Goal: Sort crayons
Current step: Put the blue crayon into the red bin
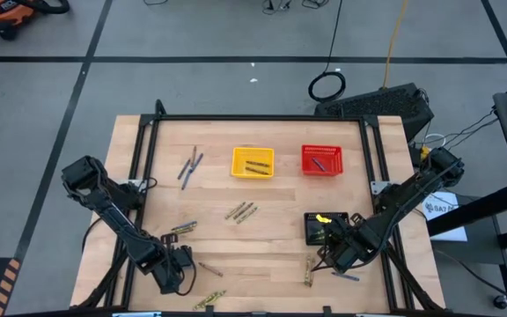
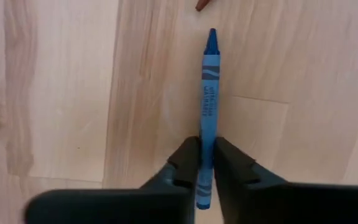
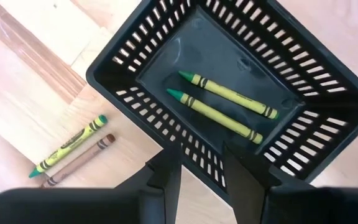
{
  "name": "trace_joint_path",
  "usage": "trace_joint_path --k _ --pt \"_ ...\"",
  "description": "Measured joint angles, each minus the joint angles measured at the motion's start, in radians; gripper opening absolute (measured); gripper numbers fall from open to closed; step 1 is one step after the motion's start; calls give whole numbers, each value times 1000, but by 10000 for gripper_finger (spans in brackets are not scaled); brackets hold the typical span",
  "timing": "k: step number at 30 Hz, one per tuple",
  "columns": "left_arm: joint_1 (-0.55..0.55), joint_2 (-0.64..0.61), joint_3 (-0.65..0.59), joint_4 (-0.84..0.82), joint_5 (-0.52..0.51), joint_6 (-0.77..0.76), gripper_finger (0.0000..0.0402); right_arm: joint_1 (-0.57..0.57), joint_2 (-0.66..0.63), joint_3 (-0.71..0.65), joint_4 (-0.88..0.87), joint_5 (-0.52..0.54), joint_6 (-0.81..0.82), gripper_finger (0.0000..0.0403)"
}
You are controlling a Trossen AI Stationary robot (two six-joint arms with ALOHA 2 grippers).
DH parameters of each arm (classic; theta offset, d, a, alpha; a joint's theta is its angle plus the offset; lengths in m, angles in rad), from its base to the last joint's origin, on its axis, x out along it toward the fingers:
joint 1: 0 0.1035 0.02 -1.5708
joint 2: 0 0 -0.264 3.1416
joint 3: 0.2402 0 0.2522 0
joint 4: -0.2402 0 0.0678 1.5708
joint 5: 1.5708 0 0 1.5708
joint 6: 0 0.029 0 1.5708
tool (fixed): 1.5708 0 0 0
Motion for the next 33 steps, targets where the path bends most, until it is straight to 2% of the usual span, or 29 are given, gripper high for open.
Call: trace_joint_path --k 2,11,15,17,27,33 --pt "0 0 0 16 2 16 11 0 0 0 4 -2 -1 102" --pt "-2 -31 3 36 -23 23 3 0 0 0 48 -3 -51 102" --pt "-4 -64 0 44 -57 19 2 0 0 0 87 -2 -95 102" --pt "-1 -85 0 55 -106 20 1 0 0 0 119 -1 -131 102" --pt "-1 -177 3 106 -268 58 0 -1 0 0 393 101 -447 102" --pt "7 -196 5 225 -410 179 0 -2 0 0 537 210 -671 102"
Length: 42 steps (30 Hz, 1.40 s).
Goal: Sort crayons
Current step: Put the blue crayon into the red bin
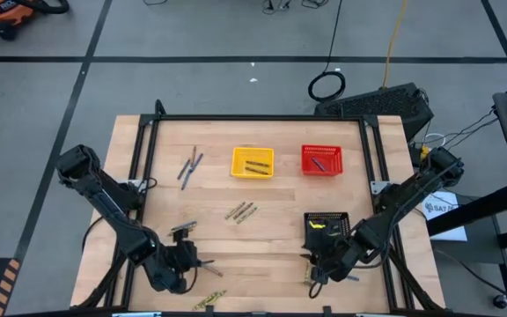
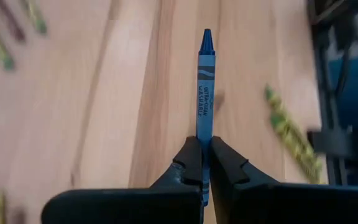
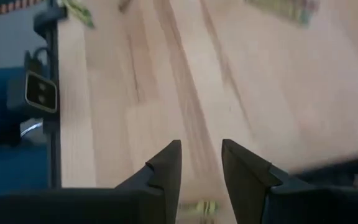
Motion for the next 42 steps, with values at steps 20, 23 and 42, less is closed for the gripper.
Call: trace_joint_path --k 20,23,42 --pt "180 -1 2 581 -230 636 0 -52 65 0 486 255 -506 102" --pt "200 -1 2 630 -216 681 0 -72 95 0 567 258 -585 102" --pt "292 -2 3 687 -128 704 0 -185 192 0 989 167 -935 102"
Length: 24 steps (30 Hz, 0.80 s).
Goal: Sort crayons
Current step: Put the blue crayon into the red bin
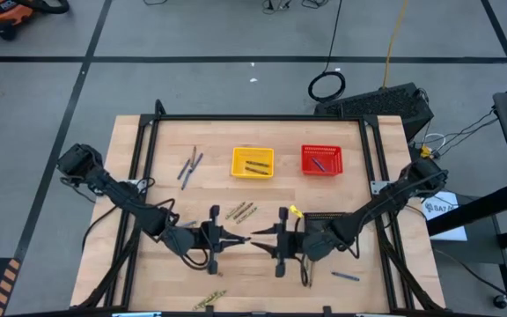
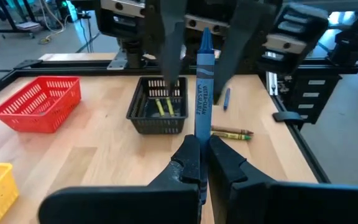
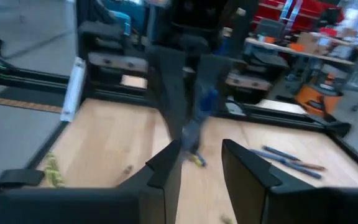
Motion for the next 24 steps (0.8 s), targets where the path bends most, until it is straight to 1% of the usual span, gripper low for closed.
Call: trace_joint_path --k 2,8,14,18,21,24 --pt "10 0 0 0 1 0 0 -11 0 0 12 -23 0 102" --pt "33 0 0 0 3 8 0 -29 0 0 20 -22 0 102" --pt "66 0 0 6 50 0 0 -51 0 0 20 -23 6 102" --pt "79 0 0 28 60 6 0 -63 1 0 20 -23 7 101" --pt "87 0 0 29 82 7 0 -66 1 0 20 -23 6 87" --pt "89 0 0 30 83 7 0 -67 1 0 18 -26 6 56"
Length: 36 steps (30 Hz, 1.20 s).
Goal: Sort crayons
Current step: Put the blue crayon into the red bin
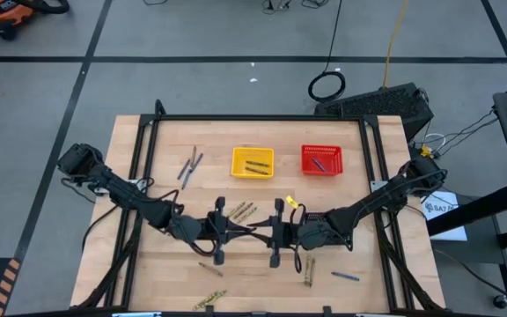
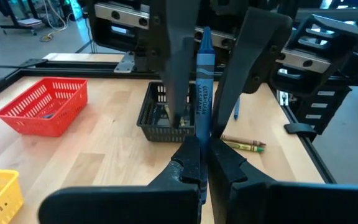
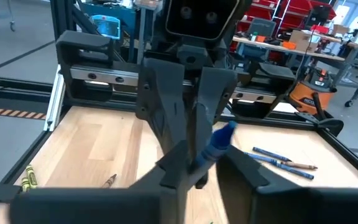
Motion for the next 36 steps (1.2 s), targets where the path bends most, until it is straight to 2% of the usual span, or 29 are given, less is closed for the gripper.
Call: trace_joint_path --k 4,9,16,22,28,36 --pt "0 0 0 -2 1 7 0 0 0 0 -3 -27 6 10" --pt "0 0 0 -13 6 5 9 0 0 0 -8 -46 14 7" --pt "0 0 0 -15 5 17 50 0 0 0 -29 -34 12 3" --pt "1 0 0 -26 -11 25 80 4 -3 1 -146 163 36 2" --pt "-1 -1 1 -130 -9 17 84 -18 -21 0 -366 322 154 1" --pt "-1 -1 1 -200 -11 -34 85 -92 -82 0 -675 370 384 1"
